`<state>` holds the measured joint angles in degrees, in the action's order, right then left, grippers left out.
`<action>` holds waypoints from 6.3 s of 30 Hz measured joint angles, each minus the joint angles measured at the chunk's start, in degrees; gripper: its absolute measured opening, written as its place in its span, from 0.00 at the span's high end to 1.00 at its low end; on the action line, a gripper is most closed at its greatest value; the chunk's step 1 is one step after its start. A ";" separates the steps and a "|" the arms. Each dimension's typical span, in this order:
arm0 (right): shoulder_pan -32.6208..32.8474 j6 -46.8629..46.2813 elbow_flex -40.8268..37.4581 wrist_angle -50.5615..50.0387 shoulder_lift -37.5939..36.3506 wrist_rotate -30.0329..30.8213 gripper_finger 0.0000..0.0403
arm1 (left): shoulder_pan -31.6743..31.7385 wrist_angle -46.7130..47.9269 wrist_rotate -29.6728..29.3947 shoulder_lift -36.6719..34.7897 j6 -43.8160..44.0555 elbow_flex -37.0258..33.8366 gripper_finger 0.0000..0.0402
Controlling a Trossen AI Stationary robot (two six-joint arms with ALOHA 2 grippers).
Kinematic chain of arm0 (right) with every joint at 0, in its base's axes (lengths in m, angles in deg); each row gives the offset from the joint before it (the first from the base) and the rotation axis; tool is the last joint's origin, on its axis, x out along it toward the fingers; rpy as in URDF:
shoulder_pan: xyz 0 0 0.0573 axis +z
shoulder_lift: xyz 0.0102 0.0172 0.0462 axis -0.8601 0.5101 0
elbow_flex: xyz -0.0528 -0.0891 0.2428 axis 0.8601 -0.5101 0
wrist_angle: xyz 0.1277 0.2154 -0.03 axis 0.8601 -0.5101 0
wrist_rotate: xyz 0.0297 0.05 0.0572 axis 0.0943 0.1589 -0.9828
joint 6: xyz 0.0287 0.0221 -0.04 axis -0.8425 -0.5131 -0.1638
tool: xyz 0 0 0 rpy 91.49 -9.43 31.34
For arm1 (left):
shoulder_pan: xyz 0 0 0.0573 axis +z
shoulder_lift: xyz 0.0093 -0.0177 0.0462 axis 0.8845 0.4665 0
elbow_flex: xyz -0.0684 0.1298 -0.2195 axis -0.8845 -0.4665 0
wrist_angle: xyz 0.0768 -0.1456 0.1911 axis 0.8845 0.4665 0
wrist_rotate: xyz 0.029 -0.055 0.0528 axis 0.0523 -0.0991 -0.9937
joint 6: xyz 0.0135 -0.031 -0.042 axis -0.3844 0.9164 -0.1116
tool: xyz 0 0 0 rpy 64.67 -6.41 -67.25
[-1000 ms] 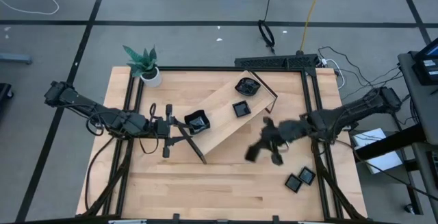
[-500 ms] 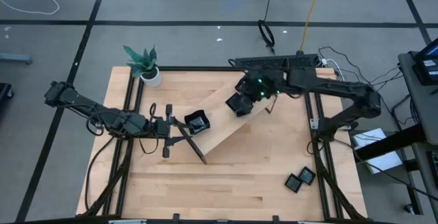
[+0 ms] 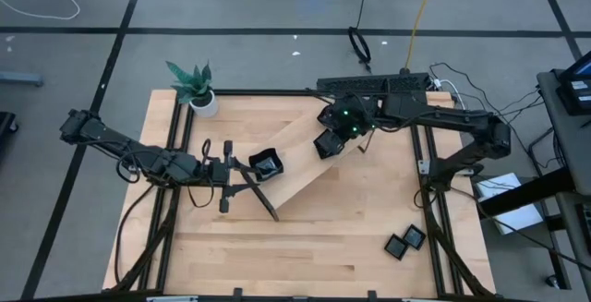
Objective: Pick & Place Mini shaped plates
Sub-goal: Stack the square plate on top of the other square plates on the shelf
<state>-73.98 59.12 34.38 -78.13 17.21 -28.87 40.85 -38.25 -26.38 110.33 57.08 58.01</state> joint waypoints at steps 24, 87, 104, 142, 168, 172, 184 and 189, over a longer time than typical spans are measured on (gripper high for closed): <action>3.29 8.93 -1.46 4.45 -3.43 -0.20 0.76 | -0.02 0.04 -0.01 0.01 0.01 0.00 0.62; 39.97 -2.39 -20.96 9.03 -22.20 -0.96 0.79 | 0.00 0.07 0.01 0.02 0.02 0.00 0.62; 66.09 -55.17 -38.05 -8.52 -21.66 -5.13 0.76 | -0.02 0.01 0.01 0.02 0.02 0.00 0.62; 64.49 -58.62 -52.46 6.44 -21.63 -12.55 0.76 | 0.00 0.00 0.00 0.02 0.01 0.00 0.62; 64.47 -58.49 -52.46 11.64 -24.49 -15.98 0.99 | 0.00 0.00 0.00 0.02 0.02 0.00 0.62; 64.47 -56.64 -52.46 14.31 -27.78 -10.99 1.00 | -0.02 0.00 0.00 0.02 0.01 0.00 0.62; 57.30 -32.40 -52.46 26.22 -33.52 10.86 1.00 | -0.01 0.00 0.00 0.02 0.01 0.00 0.62; 47.55 -16.43 -52.46 40.82 -33.42 11.51 1.00 | 0.00 0.00 0.00 0.02 0.01 0.00 0.62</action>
<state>-26.43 42.70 -18.08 -37.31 -16.22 -17.36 40.85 -38.25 -26.38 110.35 57.09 58.01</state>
